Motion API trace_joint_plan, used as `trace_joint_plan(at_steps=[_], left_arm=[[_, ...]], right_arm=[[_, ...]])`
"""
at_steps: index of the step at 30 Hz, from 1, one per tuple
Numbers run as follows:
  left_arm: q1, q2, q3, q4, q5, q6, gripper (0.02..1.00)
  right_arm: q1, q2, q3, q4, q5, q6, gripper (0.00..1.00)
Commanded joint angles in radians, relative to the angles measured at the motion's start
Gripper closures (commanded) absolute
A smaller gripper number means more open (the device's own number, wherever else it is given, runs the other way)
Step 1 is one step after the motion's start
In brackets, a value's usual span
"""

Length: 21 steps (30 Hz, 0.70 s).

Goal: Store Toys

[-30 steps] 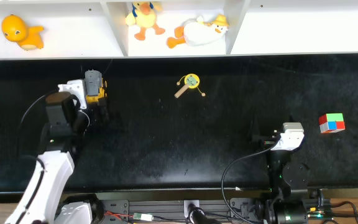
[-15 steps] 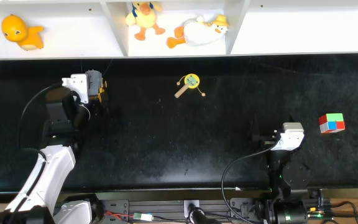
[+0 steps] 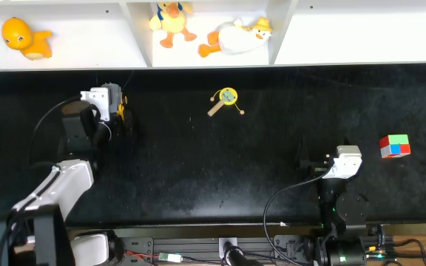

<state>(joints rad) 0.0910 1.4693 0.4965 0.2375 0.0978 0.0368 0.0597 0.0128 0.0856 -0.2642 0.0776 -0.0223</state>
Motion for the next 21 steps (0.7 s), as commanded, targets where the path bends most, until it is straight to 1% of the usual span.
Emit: trace_joint_plan(at_steps=[1, 3, 5, 7, 10, 14, 17, 21], left_arm=[[-0.008, 0.033, 0.017, 0.039, 0.014, 0.019, 0.069], [-0.008, 0.039, 0.017, 0.050, 0.014, 0.019, 0.202], [-0.008, 0.042, 0.017, 0.060, 0.014, 0.019, 0.303], [-0.008, 0.042, 0.017, 0.069, 0.014, 0.019, 0.430], [-0.008, 0.042, 0.017, 0.078, 0.014, 0.019, 0.531], [-0.008, 0.031, 0.017, 0.083, 0.026, 0.019, 0.597], [-0.008, -0.003, 0.017, 0.070, 0.040, 0.019, 0.610], [-0.008, -0.089, 0.017, 0.002, 0.040, 0.020, 0.627]], right_arm=[[0.005, -0.009, -0.006, 0.004, -0.007, 0.000, 0.005], [0.005, -0.009, -0.006, 0.004, -0.006, 0.000, 0.005], [0.005, -0.009, -0.006, 0.004, -0.007, 0.000, 0.005], [0.005, -0.009, -0.006, 0.004, -0.007, 0.000, 0.005], [0.005, -0.009, -0.006, 0.004, -0.007, 0.000, 0.005], [0.005, -0.009, -0.006, 0.004, -0.006, 0.000, 0.005], [0.005, -0.009, -0.006, 0.004, -0.007, 0.000, 0.005], [0.005, -0.009, -0.006, 0.004, -0.007, 0.000, 0.005]])
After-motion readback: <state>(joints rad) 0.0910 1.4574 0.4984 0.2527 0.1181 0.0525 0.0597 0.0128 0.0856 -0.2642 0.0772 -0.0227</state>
